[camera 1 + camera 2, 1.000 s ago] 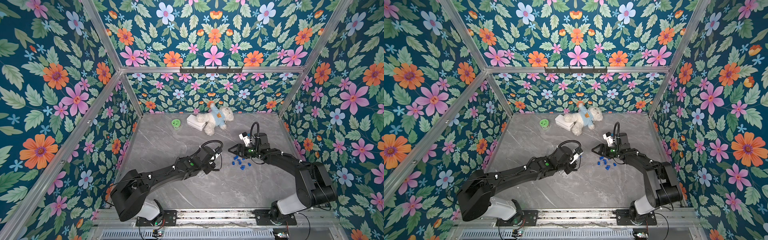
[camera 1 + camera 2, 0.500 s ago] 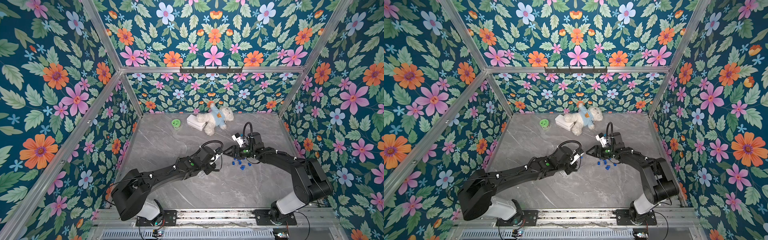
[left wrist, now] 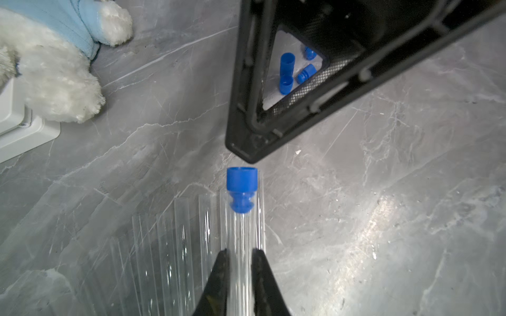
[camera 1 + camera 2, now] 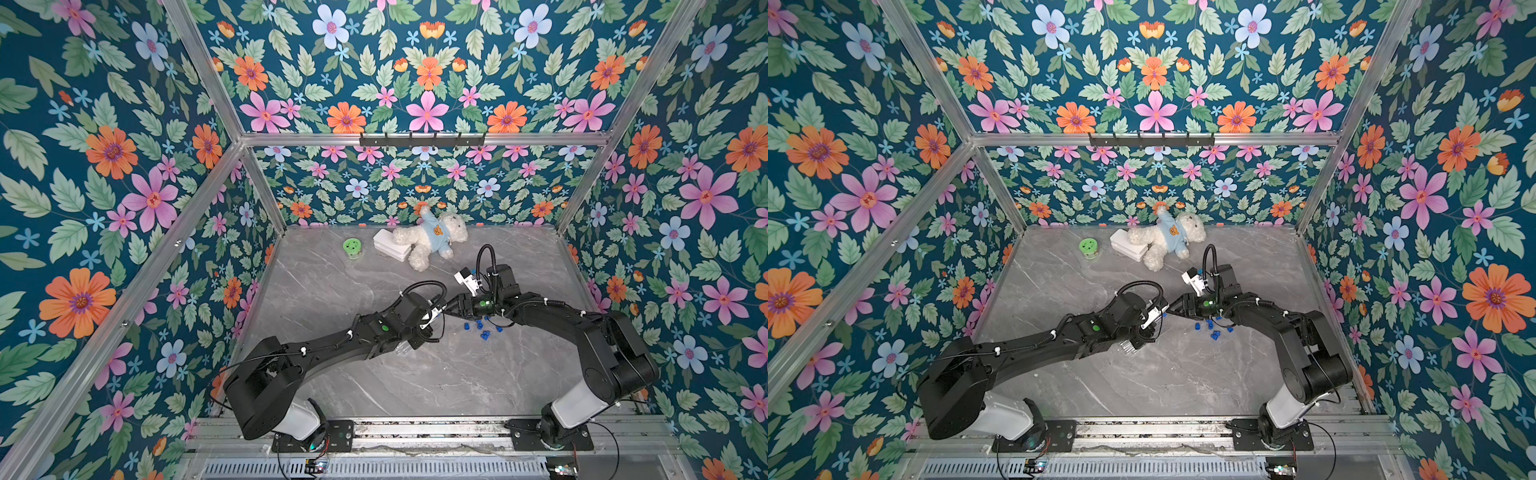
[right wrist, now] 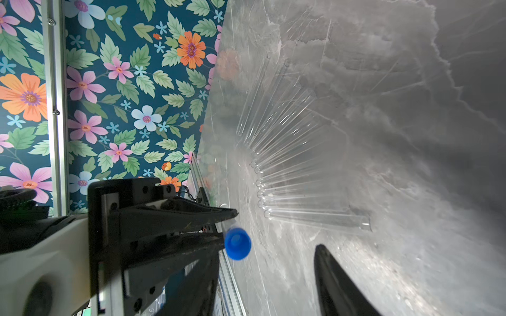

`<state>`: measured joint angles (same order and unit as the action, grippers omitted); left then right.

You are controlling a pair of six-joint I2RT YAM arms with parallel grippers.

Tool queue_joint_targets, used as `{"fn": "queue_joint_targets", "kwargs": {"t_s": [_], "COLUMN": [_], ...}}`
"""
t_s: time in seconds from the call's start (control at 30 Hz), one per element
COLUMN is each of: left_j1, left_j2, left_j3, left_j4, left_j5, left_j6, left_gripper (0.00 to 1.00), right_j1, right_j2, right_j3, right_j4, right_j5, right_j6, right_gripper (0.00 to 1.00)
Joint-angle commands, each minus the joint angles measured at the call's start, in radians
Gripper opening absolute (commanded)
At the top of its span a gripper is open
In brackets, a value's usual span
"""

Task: Remove stoppers from test tubes
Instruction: Open the stopper on the test tube.

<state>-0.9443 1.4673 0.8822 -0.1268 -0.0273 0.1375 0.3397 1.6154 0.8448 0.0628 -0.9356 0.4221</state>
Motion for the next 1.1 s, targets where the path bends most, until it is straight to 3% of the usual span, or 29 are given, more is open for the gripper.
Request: {"fn": "queue_joint_targets", "kwargs": {"t_s": [0.0, 0.7, 1.07], "left_j1": [0.001, 0.001, 0.001], "left_j2": [-0.002, 0.005, 0.010], "left_j3": [0.005, 0.006, 0.009], "left_j4": [0.018, 0.021, 0.021], "left_j5": [0.004, 0.013, 0.016], "left_j6": [0.010, 0.010, 0.009], "left_gripper": [0.00, 0.00, 0.00], "right_j1": [0.007, 0.046, 0.051], "right_j2": [0.006, 0.030, 0.034], "right_j3": [0.009, 0.031, 0.032], "right_j4": [-0.002, -0.015, -0.008], "right_j5": [-0.021, -0.044, -0.052], "right_j6": [-0.019, -0.030, -0.021], "right_gripper": [0.53, 0.36, 0.32]}}
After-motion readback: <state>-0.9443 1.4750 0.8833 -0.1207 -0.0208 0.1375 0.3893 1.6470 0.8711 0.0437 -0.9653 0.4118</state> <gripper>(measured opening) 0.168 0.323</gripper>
